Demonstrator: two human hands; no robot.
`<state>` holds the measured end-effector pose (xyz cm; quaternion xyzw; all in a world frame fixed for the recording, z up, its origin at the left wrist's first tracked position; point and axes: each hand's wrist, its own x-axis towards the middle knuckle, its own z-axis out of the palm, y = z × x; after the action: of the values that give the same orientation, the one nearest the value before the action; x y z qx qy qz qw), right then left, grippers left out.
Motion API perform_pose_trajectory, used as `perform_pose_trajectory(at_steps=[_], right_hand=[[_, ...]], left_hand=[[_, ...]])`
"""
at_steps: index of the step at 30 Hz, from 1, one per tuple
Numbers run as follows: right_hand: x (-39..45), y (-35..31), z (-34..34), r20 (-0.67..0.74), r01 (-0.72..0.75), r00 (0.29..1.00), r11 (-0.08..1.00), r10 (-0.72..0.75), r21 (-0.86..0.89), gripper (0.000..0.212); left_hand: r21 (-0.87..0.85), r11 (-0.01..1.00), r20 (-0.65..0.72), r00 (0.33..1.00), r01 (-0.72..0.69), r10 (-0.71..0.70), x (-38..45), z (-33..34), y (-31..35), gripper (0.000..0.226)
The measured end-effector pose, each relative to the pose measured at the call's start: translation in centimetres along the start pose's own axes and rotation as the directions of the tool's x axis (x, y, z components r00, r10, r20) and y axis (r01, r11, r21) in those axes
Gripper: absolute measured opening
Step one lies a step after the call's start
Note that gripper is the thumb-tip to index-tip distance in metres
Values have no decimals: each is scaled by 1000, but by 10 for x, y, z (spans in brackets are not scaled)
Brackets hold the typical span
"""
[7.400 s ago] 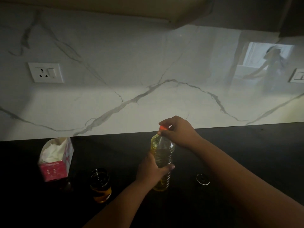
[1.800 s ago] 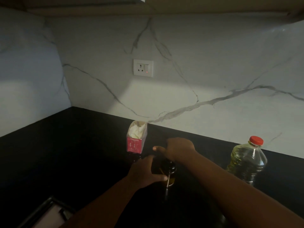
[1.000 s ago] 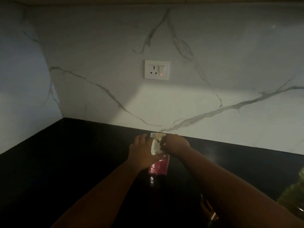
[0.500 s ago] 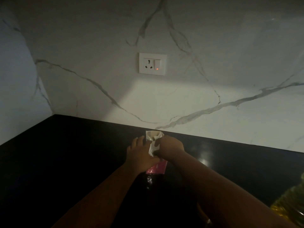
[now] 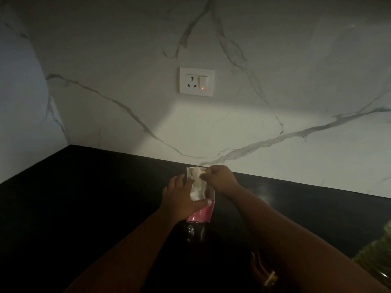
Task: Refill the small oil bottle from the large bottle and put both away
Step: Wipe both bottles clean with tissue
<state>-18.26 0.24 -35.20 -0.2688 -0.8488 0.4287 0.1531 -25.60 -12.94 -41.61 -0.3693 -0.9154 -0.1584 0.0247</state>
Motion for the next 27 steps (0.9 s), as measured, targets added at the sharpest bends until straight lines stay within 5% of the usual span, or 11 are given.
perform_pose_trajectory(at_steps=[4,8,13,16,19,27], right_hand=[[-4,-2,-11,21,-138,990,928,139,346,12],[-8,1,-12,62,-198,980,882,190,427,7],[-12,7,-9,-34,-123,990,949,139,289,10],[-9,8,-11,-1,9,1000,997,-9,-77,36],[-10,5,-12,89,54,996,923,-21,-381,32],[-14,7,-3,13,99,993,777,-116,-621,38]], left_hand=[[35,999,32,999,-18,17,3,2,0,108],[48,999,23,999,-23,22,6,2,-2,110],[50,998,-9,999,-45,46,6,2,-4,114],[63,996,-12,997,-70,71,7,3,-7,92],[64,995,24,996,-82,81,8,2,-7,84],[53,994,54,995,-93,90,10,0,-6,78]])
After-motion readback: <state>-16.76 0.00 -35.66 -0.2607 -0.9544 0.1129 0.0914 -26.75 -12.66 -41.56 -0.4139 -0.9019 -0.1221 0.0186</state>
